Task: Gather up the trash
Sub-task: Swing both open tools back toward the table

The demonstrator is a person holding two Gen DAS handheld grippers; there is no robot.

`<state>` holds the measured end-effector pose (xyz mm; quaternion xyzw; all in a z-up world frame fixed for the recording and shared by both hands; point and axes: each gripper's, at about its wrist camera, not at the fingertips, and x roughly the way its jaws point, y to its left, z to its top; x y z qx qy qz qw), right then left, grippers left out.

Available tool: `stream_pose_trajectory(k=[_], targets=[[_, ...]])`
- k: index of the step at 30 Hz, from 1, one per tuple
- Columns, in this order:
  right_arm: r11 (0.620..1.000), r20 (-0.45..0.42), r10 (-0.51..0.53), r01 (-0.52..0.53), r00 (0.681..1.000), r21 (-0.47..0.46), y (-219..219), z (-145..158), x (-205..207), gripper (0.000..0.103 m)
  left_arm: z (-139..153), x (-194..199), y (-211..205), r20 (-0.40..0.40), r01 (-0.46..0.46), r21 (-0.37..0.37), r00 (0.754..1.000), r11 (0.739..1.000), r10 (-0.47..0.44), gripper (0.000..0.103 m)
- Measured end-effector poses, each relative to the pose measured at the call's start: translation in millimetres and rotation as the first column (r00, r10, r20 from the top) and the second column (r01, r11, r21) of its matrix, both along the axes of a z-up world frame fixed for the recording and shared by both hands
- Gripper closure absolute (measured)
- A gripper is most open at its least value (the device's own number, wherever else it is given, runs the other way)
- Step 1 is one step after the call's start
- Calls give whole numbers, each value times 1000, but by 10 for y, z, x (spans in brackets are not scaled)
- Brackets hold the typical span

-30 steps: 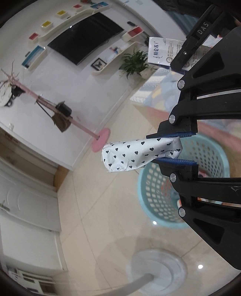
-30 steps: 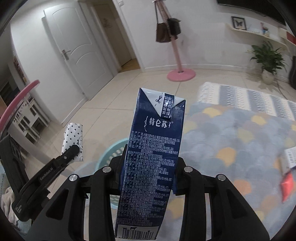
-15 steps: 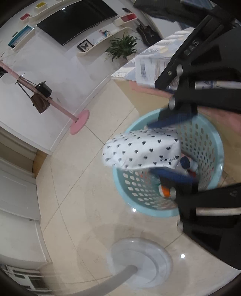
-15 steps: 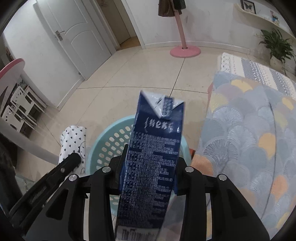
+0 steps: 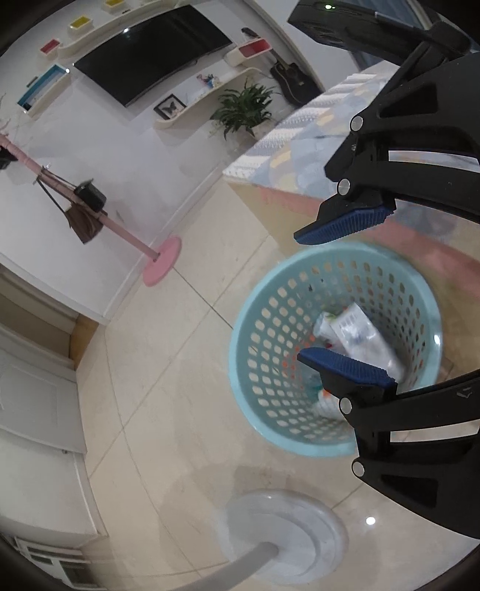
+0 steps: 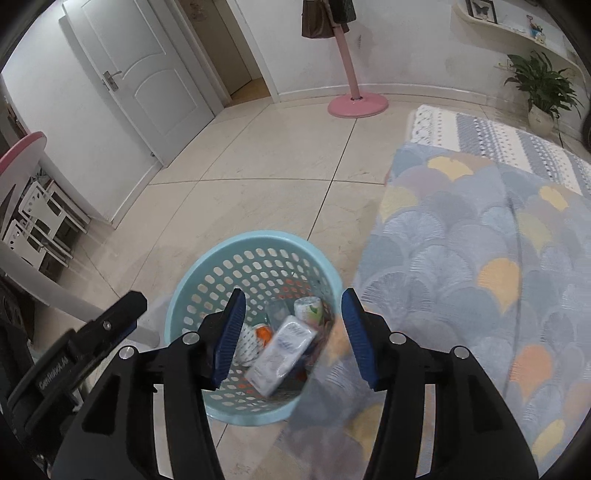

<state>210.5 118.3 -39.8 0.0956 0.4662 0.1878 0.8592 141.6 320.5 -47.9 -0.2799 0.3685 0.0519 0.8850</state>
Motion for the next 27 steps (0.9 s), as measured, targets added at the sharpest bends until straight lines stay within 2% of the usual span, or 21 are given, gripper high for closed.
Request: stream_pose_trajectory(k=[6,10,12,15,17,21,22,25,27], targets=[[997,78,-74,73,994,13,-618,356,-180,52,272,-26,-376,98,50,-3,994,999,-50,46],[991,135,-134,135,982,-3,-1152,565,-347,52,413,33,-856,146,140,-7,980,990,-138,46],[985,163,-166,171,973,-19,-1496,653,-448,52,469,56,-1191,164,209,7,965,978,-207,46],[971,204,-213,229,956,-61,-2008,746,-594,52,527,82,-1799,184,336,28,924,941,-335,46],[957,235,-244,273,941,-98,-2359,782,-710,51,528,73,-2187,183,406,62,894,912,-410,43],[918,284,-310,363,908,-161,-3002,765,-930,45,425,42,-2937,139,526,133,829,840,-541,36],[909,288,-323,380,901,-169,-3137,746,-975,44,385,39,-3050,127,542,140,820,829,-558,34],[886,277,-368,425,888,-184,-3565,627,-1105,42,184,66,-3421,75,599,130,789,790,-610,32],[873,257,-394,447,882,-195,-3796,502,-1151,40,13,113,-3619,37,632,94,770,770,-637,32]])
